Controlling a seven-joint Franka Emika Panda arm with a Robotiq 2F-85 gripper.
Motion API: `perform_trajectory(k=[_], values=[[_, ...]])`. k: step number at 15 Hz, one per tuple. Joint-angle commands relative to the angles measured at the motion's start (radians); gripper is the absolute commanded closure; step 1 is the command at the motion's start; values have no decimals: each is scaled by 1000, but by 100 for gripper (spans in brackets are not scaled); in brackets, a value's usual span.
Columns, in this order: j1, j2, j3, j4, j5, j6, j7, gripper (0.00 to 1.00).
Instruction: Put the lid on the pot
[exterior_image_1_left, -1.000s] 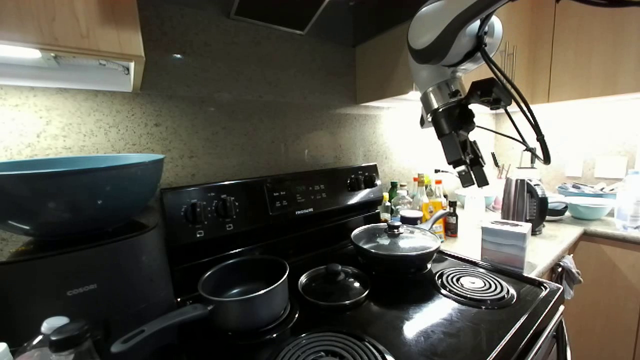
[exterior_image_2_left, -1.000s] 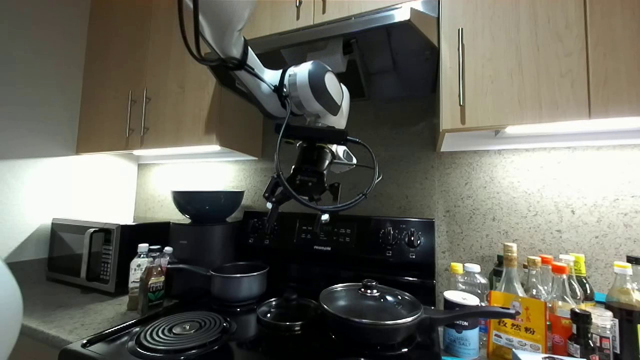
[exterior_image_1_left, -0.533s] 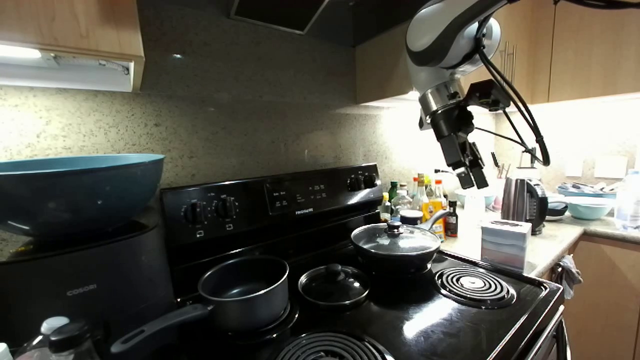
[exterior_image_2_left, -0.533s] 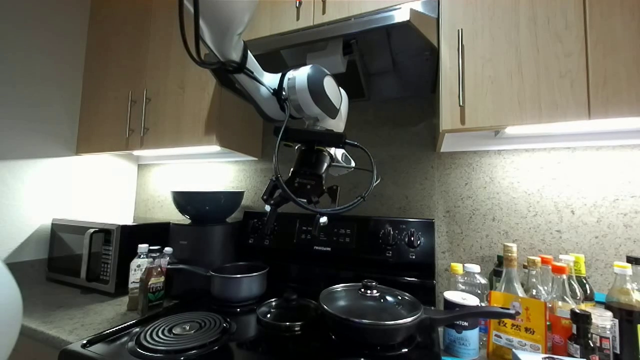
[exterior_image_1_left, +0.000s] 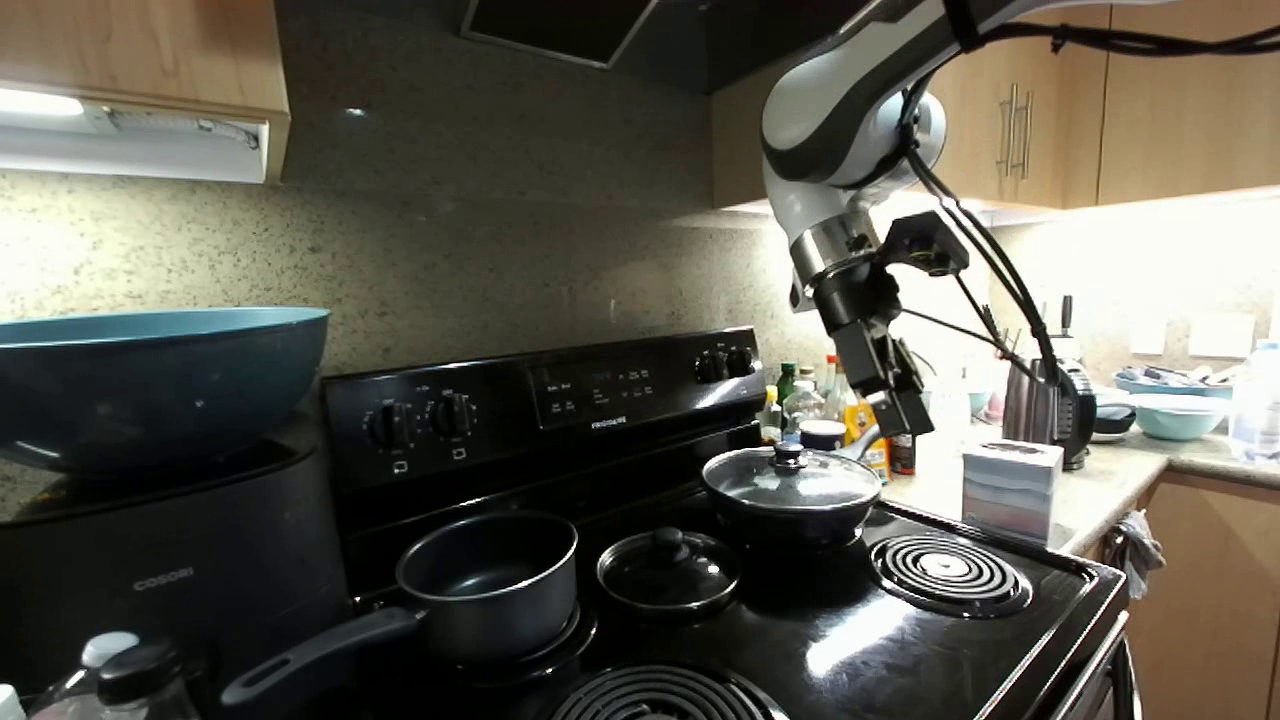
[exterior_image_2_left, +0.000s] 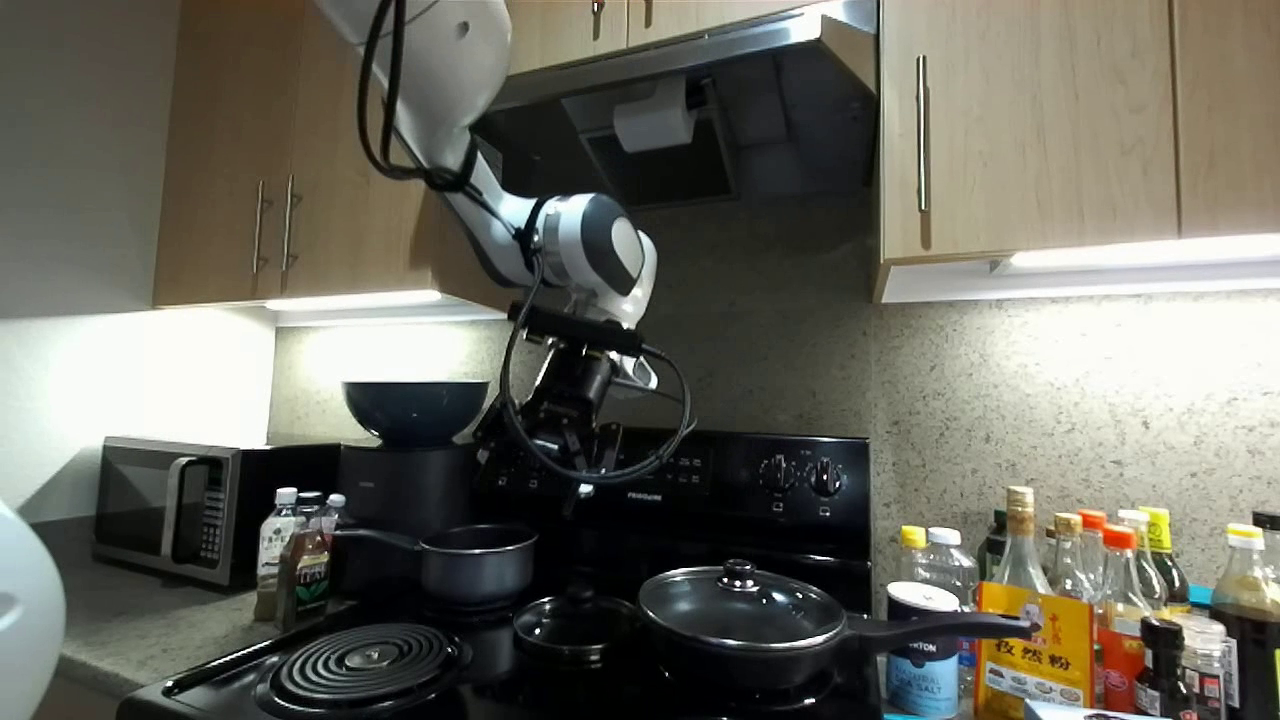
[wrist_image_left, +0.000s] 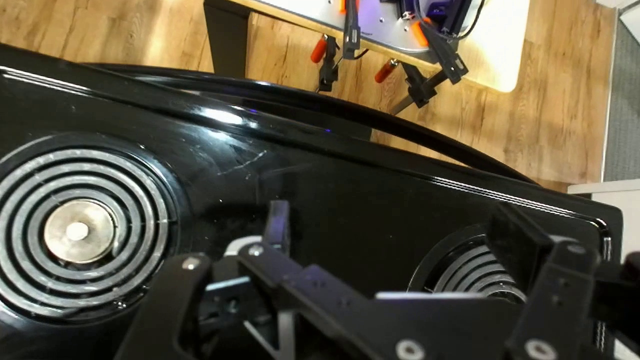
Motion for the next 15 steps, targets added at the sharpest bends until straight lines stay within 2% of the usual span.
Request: perform_trajectory(k=[1,3,4,7,15], values=[[21,19,41,-50,8,149,23,0],[25,22,52,-58,-2,180,35,0],[21,38,49,-32,0,140,13,0],[22,40,55,-35,0,152,16,0],[29,85,75,-122,117,782,-1,0]])
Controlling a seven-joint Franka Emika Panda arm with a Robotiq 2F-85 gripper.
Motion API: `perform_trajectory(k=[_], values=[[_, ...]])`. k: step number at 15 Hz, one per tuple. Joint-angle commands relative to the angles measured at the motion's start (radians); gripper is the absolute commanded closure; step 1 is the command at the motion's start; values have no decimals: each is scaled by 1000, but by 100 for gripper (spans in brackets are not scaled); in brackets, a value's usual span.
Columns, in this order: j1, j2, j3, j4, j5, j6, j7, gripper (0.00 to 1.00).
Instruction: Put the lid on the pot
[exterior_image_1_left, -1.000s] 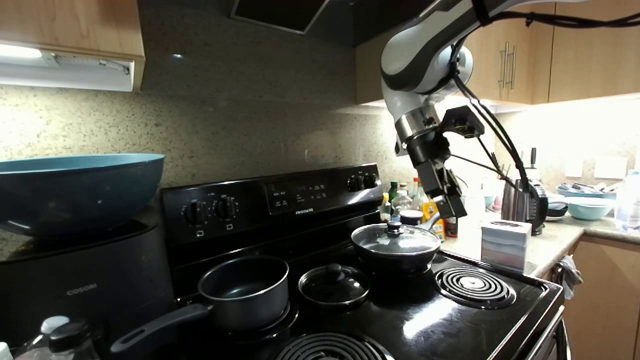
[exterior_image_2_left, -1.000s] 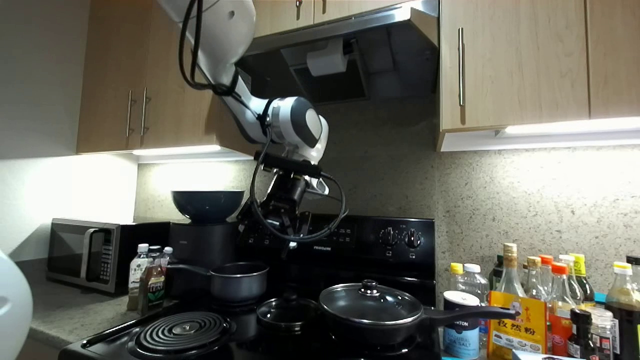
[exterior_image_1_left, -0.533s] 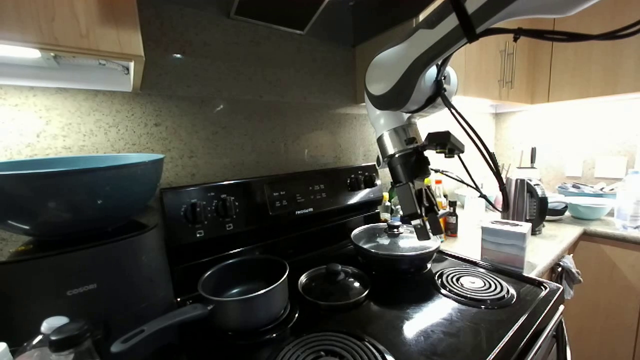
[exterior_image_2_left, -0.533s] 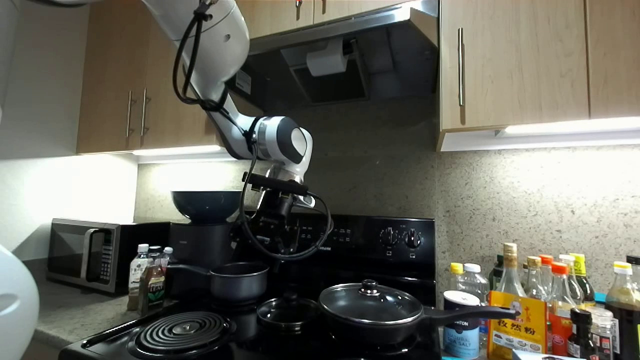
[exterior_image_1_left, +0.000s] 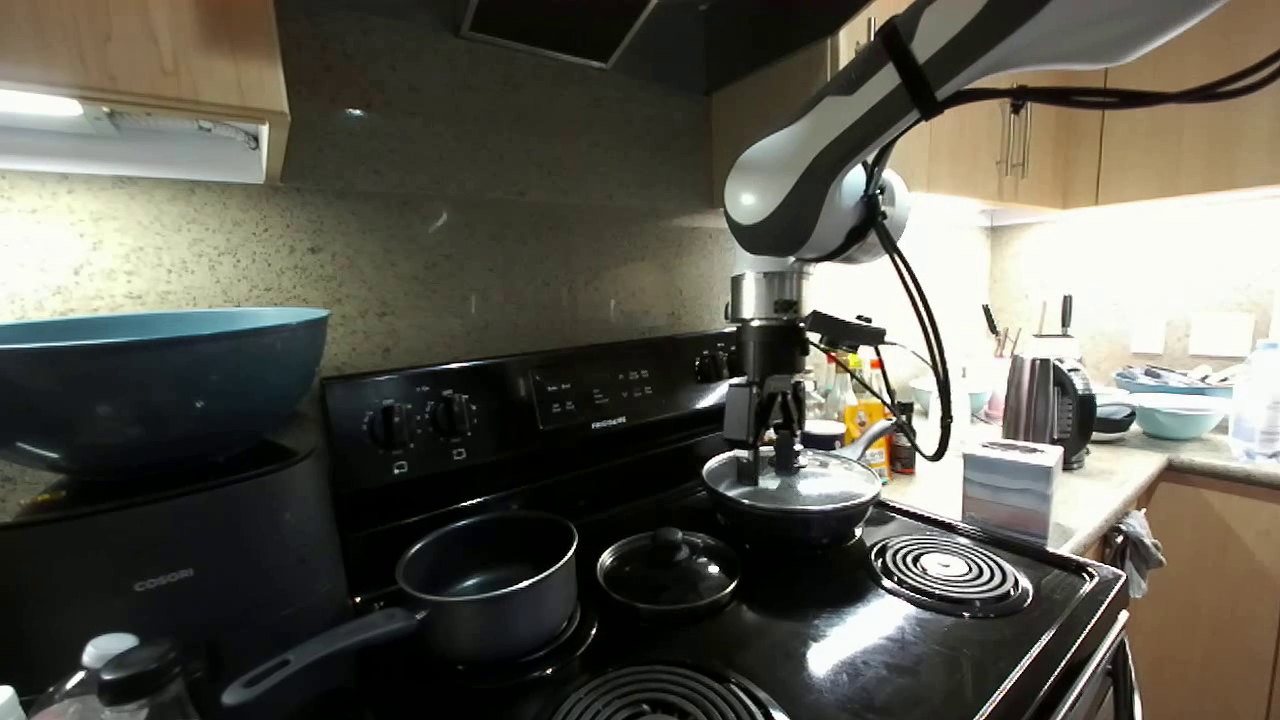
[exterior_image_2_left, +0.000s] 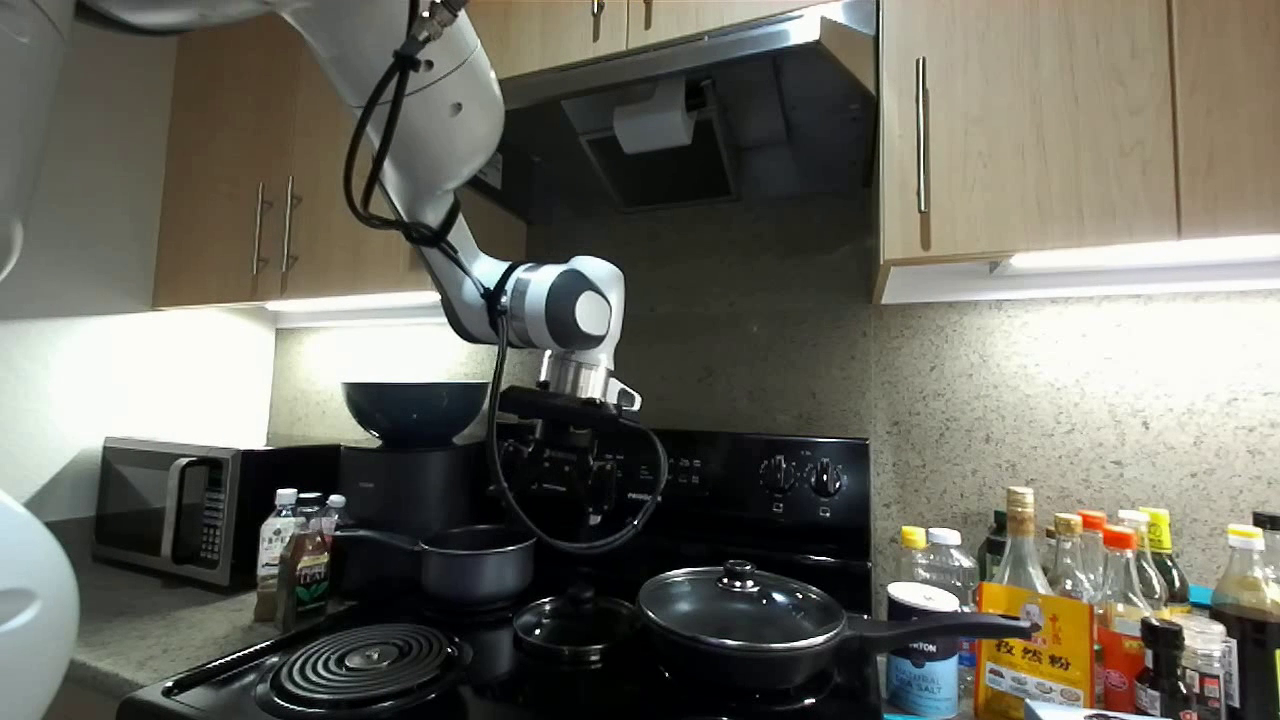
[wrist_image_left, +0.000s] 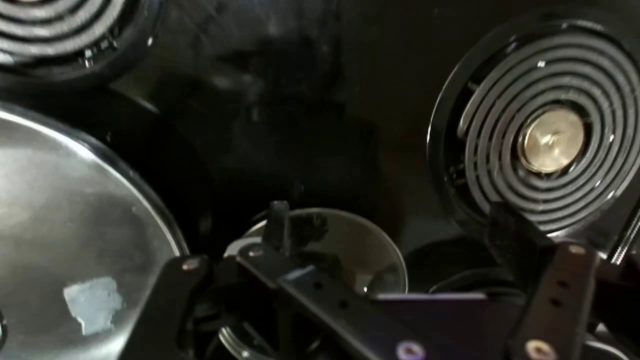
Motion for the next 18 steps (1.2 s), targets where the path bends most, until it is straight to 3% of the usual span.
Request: perform_trajectory(k=[1,8,16,18], values=[[-5,9,12,-8,12,72,1,0],[-4,27,16,-1,10,86,13,0],[56,214,47,121,-146,76,157,0],[60,245,57,143,-153,101,141,0]])
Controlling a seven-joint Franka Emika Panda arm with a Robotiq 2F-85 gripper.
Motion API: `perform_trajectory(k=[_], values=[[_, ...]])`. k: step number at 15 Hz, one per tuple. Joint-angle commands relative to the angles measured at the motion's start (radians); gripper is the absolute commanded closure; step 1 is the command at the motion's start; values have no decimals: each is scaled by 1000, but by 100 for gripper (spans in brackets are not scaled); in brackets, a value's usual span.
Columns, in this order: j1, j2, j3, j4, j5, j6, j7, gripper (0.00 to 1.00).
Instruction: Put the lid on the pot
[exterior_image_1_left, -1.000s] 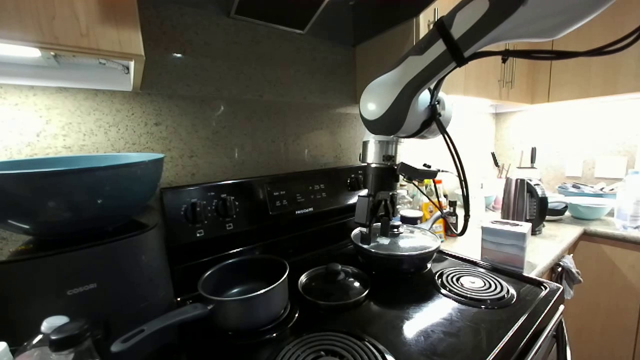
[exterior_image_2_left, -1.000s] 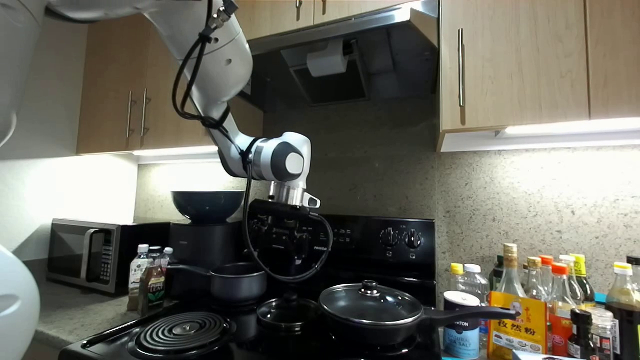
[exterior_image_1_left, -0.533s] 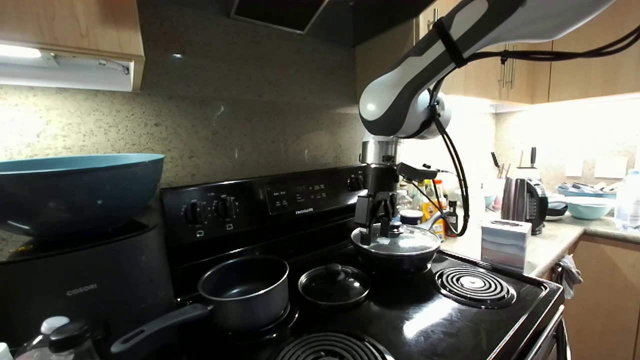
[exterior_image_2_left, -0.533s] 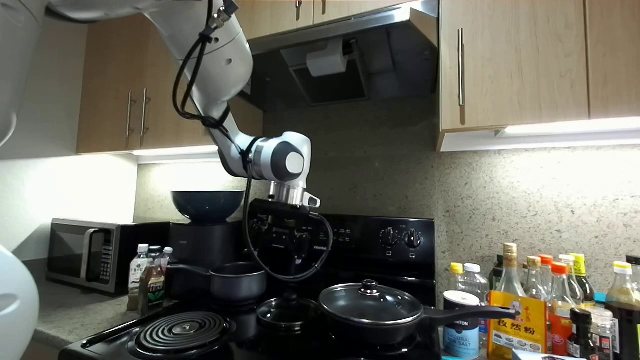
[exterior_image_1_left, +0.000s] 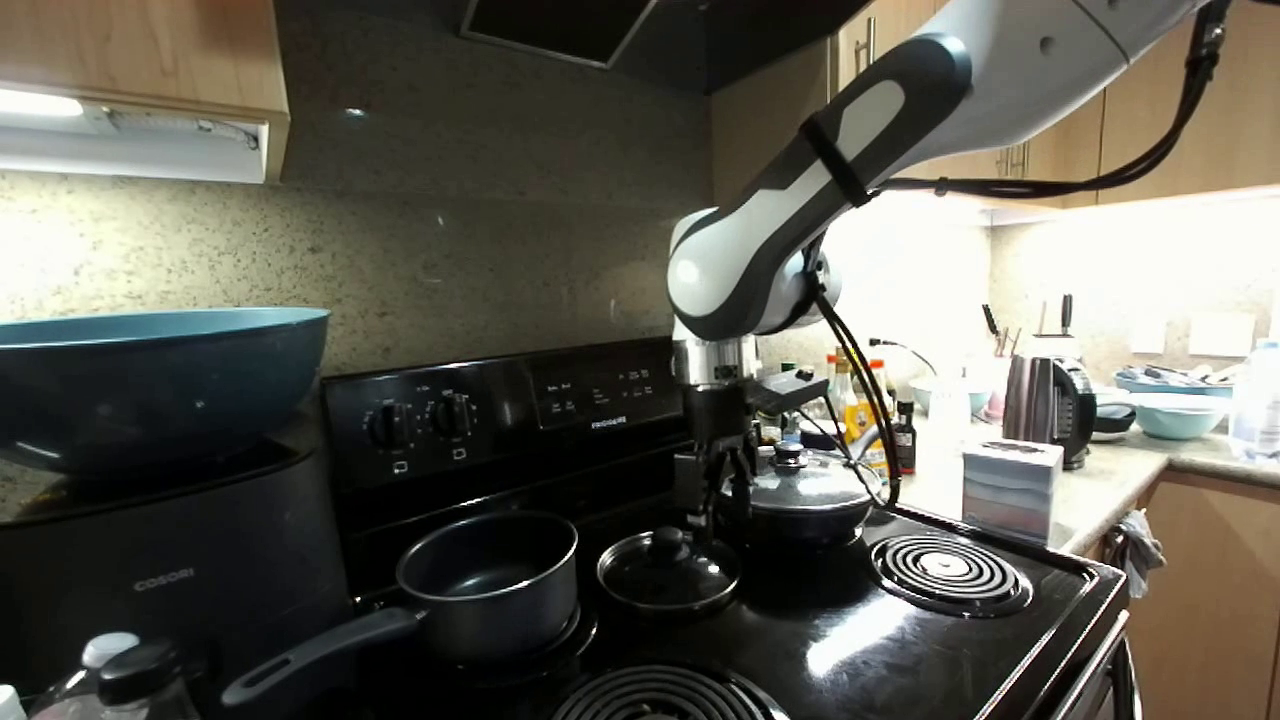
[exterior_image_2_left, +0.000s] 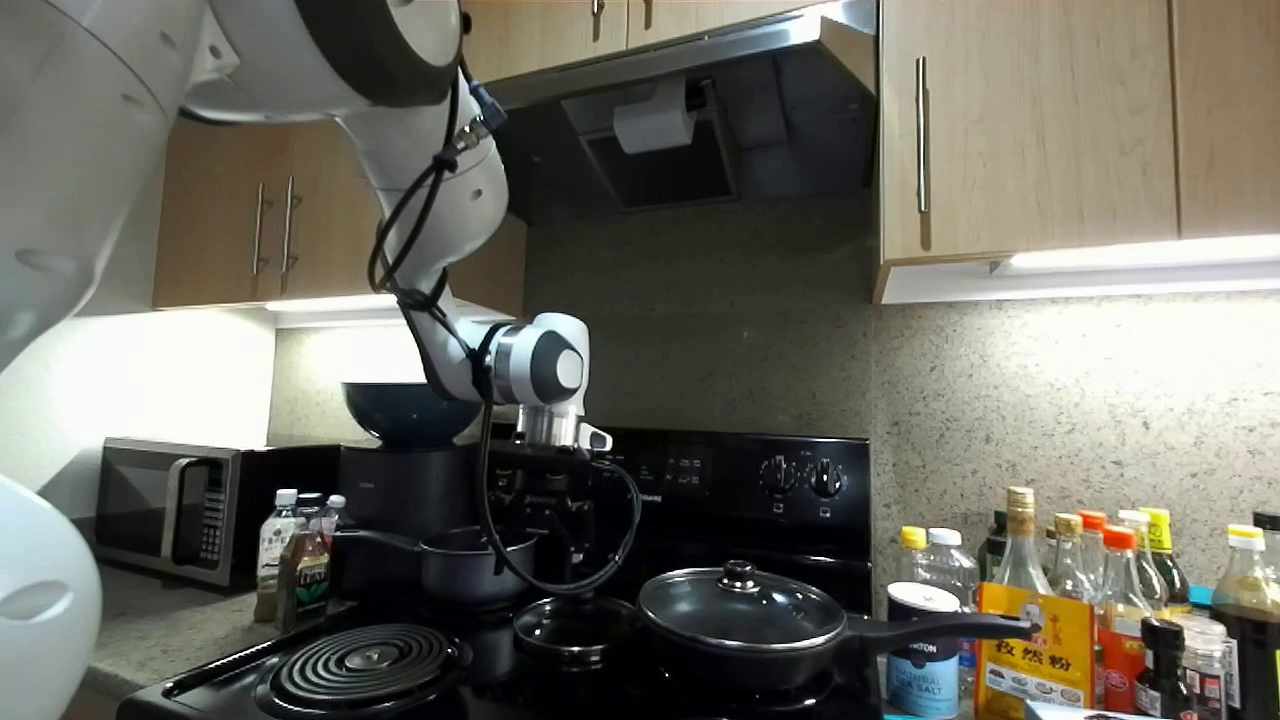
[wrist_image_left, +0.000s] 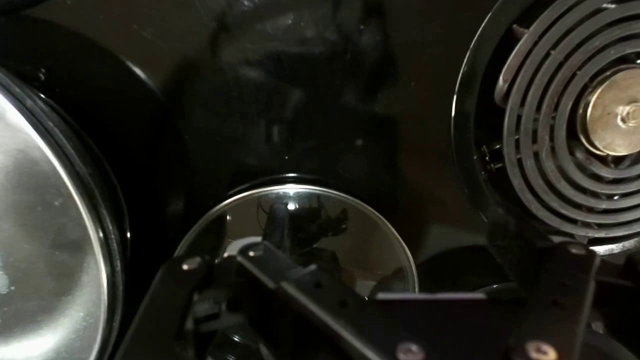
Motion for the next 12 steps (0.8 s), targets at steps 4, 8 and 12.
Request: perform_trajectory(k=[4,8,12], values=[[-2,43,16,34,-12,-1,4,0],[1,64,15,48,-15,39,16,0],[15,146,10,130,-34,93,52,0]])
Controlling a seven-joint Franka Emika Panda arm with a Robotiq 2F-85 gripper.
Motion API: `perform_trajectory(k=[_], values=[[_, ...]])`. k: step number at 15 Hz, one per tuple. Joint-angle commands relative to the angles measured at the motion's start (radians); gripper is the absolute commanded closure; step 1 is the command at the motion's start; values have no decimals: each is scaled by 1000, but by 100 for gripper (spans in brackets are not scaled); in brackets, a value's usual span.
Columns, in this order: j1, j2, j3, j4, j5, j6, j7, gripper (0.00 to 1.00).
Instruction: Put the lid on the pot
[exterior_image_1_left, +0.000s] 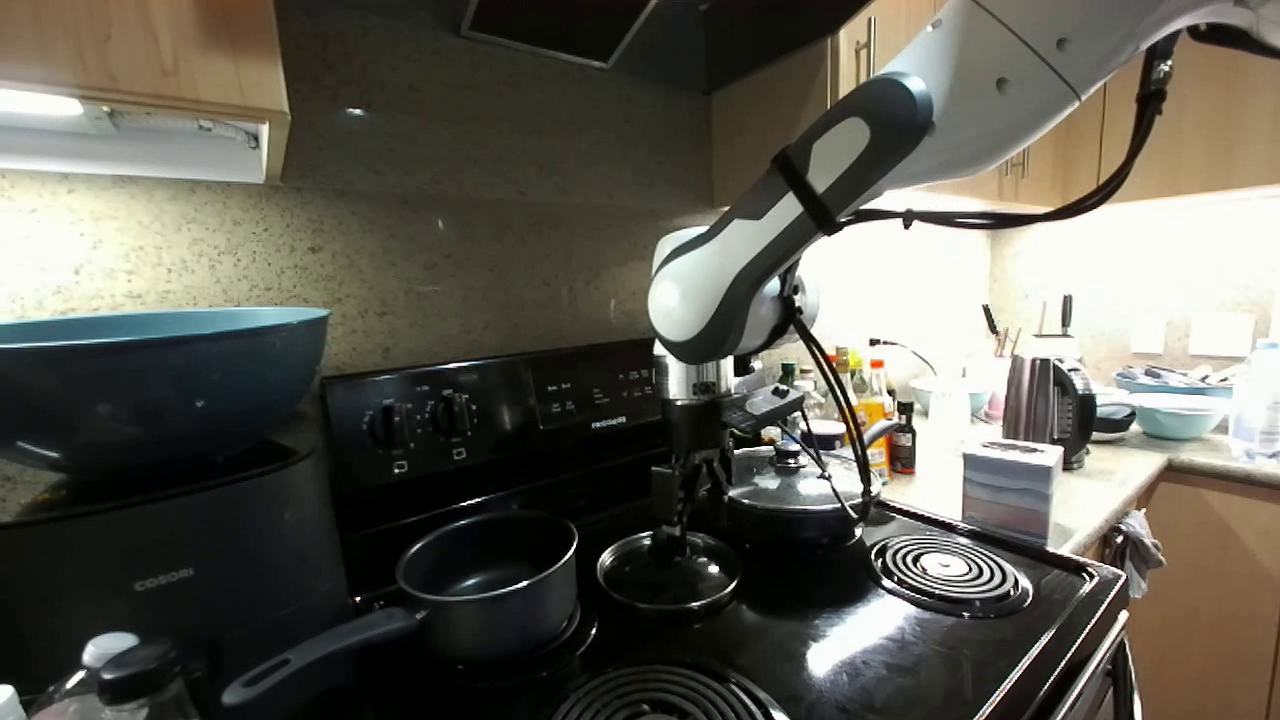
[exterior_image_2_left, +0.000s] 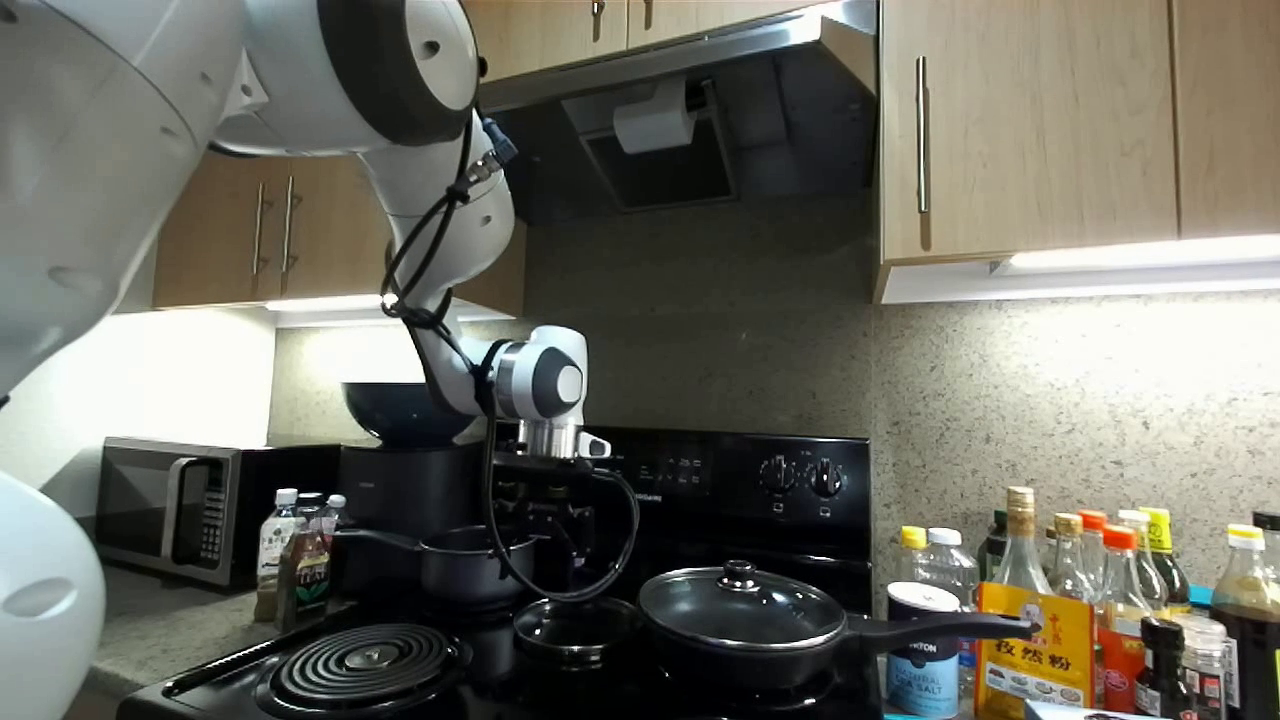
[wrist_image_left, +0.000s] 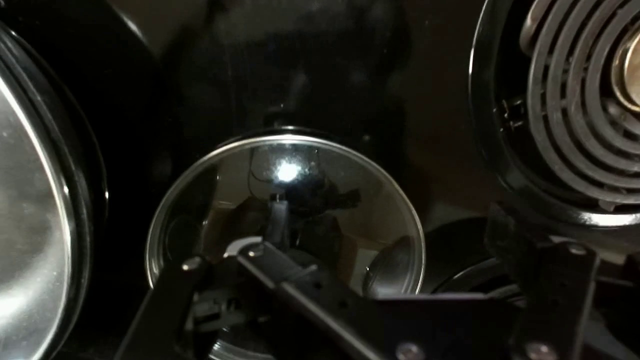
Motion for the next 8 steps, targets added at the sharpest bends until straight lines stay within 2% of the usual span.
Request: perform_trajectory(k=[1,6,8], values=[[16,90,-4,89,-48,48,70,0],[43,176,-43,176,-151,153,160,0],[40,167,-47,166,-155,195,179,0]])
